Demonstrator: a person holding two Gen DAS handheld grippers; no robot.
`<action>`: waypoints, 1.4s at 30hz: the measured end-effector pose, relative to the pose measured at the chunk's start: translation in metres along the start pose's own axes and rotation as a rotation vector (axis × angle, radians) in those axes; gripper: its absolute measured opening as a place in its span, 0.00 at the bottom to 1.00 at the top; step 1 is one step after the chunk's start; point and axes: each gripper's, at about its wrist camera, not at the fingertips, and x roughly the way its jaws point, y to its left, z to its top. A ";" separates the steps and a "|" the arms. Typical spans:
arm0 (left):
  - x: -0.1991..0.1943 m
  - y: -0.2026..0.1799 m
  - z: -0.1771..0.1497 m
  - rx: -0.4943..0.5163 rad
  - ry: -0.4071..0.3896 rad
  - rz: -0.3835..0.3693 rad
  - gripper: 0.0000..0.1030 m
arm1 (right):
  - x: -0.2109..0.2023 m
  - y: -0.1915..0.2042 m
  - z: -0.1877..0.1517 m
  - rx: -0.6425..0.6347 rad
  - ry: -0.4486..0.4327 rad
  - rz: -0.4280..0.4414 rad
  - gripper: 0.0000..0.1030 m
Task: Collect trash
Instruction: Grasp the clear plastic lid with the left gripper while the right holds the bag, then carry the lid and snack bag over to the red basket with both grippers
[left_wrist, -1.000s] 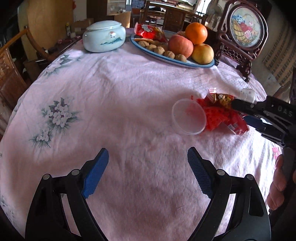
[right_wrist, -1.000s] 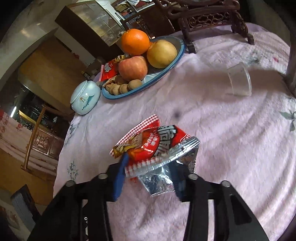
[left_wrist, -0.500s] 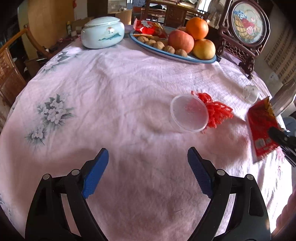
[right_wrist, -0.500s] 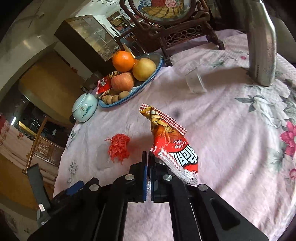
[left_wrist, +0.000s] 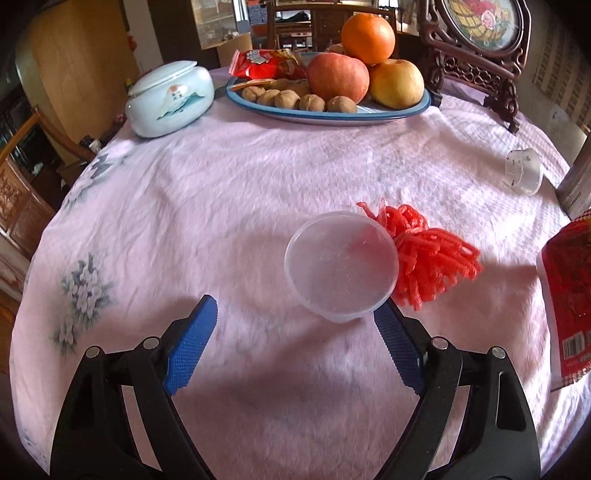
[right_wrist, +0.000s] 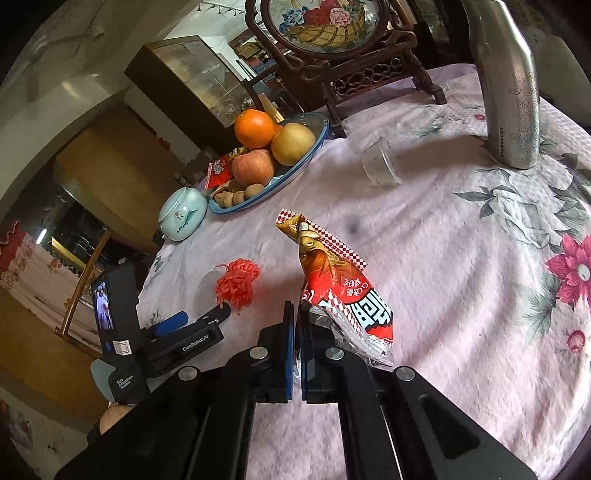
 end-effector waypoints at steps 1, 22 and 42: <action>0.001 -0.001 0.002 0.005 -0.004 -0.005 0.81 | -0.001 -0.001 0.000 0.000 0.000 -0.001 0.04; -0.057 0.004 -0.014 0.093 -0.096 -0.109 0.54 | 0.001 0.014 -0.006 -0.037 0.024 0.018 0.04; -0.183 0.131 -0.146 -0.125 -0.167 -0.056 0.54 | -0.033 0.142 -0.085 -0.286 0.088 0.060 0.03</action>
